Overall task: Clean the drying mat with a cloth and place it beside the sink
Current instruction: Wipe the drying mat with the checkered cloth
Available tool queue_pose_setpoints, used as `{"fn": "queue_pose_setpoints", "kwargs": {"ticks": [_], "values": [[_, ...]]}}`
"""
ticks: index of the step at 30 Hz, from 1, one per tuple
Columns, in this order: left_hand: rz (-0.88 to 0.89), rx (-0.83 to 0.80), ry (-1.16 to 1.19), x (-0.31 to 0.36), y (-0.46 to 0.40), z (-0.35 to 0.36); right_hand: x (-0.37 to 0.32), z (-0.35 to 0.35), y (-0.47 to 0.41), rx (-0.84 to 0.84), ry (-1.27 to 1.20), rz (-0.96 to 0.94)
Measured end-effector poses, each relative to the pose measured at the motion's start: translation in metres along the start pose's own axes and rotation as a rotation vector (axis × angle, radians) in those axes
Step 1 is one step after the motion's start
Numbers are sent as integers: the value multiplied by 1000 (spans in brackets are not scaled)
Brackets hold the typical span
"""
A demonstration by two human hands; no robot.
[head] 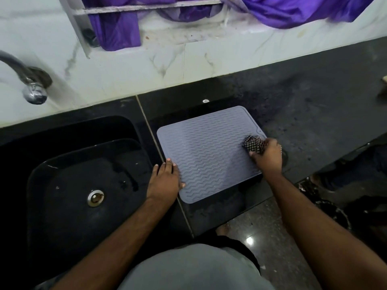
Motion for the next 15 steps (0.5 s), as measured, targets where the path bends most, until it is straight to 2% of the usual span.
{"fn": "queue_pose_setpoints", "kwargs": {"ticks": [2,5,8,12,15], "values": [[11,-12,-6,0,-1,-2,0,0,-3,-72,98,41],[32,-8,-9,0,-1,-3,-15,5,-1,-37,269,-27],[85,18,-1,-8,-2,-6,-34,17,-1,0,268,-68],[162,-10,12,-23,-7,-12,-51,50,4,-104,254,-41],[165,2,-10,-27,-9,-8,-66,69,15,-43,287,-62]]}}
Point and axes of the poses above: each hand's wrist, its own y-axis away from the middle knuckle, its own z-axis out of the palm, x = y × z, the point moved 3 cm from there along -y, towards the middle knuckle, and after that the axes turned 5 degrees about -x, right-handed, at the moved point
